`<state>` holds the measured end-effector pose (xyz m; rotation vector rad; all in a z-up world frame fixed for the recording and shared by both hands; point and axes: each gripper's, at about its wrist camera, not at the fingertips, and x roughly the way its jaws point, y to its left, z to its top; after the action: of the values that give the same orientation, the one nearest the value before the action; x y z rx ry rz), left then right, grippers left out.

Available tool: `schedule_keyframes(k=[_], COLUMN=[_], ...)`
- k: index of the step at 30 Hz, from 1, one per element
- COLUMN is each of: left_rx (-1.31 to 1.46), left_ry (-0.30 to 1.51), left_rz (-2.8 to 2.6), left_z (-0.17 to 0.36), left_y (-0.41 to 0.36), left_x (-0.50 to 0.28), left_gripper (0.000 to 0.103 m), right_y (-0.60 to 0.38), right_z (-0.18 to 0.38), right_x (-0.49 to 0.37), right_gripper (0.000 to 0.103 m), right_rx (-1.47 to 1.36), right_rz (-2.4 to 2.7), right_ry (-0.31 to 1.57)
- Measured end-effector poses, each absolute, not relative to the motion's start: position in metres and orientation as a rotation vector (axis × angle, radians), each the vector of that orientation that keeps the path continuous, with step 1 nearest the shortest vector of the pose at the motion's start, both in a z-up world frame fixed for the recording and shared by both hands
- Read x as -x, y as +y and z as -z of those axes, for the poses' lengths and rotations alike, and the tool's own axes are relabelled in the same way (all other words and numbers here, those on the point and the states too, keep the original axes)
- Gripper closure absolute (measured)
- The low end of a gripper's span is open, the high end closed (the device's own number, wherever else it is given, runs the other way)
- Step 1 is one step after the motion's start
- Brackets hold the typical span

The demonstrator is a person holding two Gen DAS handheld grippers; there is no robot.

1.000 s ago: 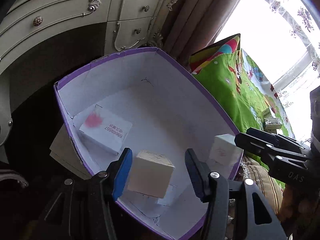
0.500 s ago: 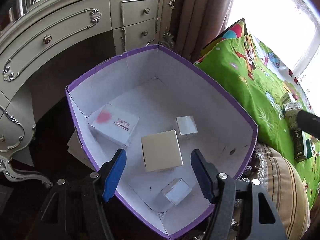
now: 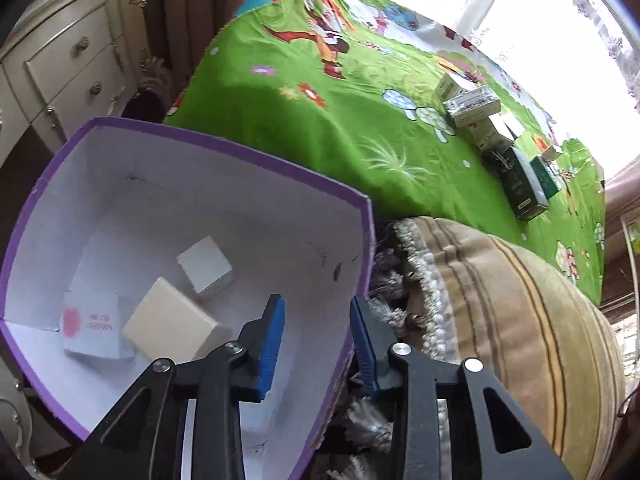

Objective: Organize rigid objects
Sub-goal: 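Move both open tools back over the boxes on the bed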

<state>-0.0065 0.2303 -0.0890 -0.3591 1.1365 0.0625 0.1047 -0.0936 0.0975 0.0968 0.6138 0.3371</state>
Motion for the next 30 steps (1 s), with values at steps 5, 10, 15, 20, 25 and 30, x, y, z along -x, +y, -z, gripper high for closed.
schedule_keyframes(k=[5, 10, 15, 20, 25, 30], left_rx=[0.333, 0.319, 0.4, 0.402, 0.399, 0.396], left_ry=[1.205, 1.239, 1.23, 1.223, 1.121, 1.061], left_rz=[0.075, 0.026, 0.035, -0.005, -0.067, 0.009], left_z=[0.097, 0.108, 0.107, 0.095, 0.045, 0.007], left_y=[0.212, 0.201, 0.202, 0.198, 0.19, 0.14], left_x=[-0.048, -0.073, -0.084, -0.077, -0.072, -0.092], left_gripper=[0.068, 0.068, 0.068, 0.066, 0.054, 0.032], right_y=[-0.154, -0.208, -0.258, -0.259, -0.246, -0.223], right_z=[-0.087, -0.043, -0.003, -0.006, -0.024, -0.031], right_x=[-0.108, -0.108, -0.12, -0.131, -0.148, -0.162], right_gripper=[0.002, 0.002, 0.002, 0.002, 0.002, 0.002], right_rx=[-0.091, -0.13, -0.229, -0.173, -0.122, -0.081], right_rz=[-0.262, -0.188, -0.101, -0.118, -0.109, -0.185], right_ry=[0.67, 0.806, 0.936, 0.926, 0.85, 0.839])
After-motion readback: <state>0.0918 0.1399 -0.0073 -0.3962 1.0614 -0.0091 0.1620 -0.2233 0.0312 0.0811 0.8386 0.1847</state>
